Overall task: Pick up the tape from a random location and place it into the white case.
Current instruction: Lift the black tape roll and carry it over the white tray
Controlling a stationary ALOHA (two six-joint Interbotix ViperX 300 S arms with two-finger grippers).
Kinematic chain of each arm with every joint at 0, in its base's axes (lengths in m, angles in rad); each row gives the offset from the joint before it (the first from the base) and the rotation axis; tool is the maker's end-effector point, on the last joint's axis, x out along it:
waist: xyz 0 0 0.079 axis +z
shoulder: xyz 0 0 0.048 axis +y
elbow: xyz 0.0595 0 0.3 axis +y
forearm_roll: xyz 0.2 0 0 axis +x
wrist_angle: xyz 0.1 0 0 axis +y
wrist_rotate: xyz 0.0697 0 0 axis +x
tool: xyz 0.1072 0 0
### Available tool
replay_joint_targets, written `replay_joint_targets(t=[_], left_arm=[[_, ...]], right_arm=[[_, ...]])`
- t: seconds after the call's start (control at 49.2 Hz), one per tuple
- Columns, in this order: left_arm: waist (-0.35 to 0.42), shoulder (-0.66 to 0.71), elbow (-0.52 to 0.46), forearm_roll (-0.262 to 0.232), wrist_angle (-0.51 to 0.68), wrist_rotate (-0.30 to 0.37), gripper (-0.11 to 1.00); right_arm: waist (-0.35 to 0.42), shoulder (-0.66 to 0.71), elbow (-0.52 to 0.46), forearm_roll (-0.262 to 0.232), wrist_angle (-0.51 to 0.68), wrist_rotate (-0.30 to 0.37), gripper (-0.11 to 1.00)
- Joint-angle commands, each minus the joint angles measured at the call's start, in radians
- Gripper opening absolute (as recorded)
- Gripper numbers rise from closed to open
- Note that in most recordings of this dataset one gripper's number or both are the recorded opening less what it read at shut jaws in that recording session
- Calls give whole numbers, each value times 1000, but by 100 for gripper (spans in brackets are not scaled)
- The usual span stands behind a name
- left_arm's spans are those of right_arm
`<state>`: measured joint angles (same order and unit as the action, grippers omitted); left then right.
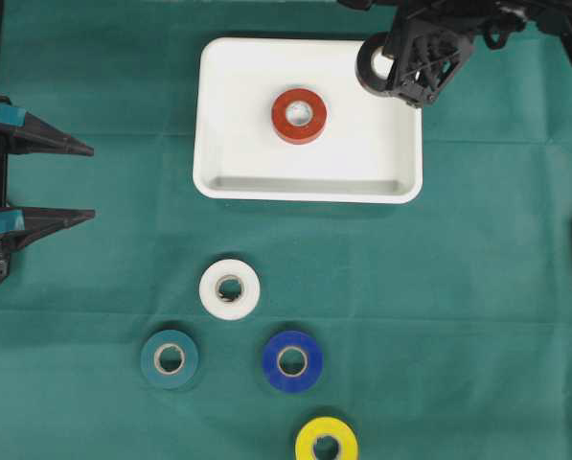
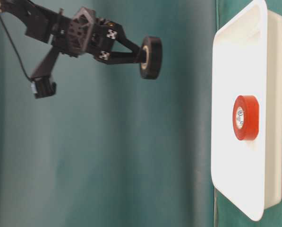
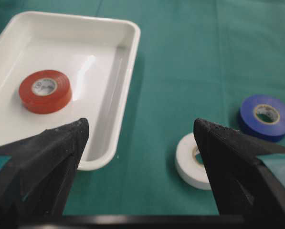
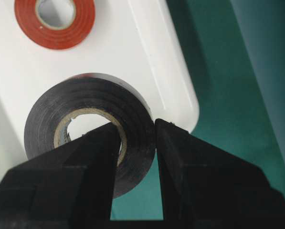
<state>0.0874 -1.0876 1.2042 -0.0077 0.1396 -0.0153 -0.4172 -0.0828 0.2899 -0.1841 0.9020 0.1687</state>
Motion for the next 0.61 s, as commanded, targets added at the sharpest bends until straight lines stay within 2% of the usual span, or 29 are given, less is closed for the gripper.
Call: replay_joint_targets(t=[0.0,0.284,0.589], left_arm=[[2,9,-18,-2,-6,-2,98],[3,9,-18,-2,-6,-2,98],[3,9,-17,-2,-6,-2,98]], right_arm=[[-2,5,-6,-2,-21,-2,25],[-26,78,28,-2,-101,-2,25],[-60,158,94,-2,-239,2,25]])
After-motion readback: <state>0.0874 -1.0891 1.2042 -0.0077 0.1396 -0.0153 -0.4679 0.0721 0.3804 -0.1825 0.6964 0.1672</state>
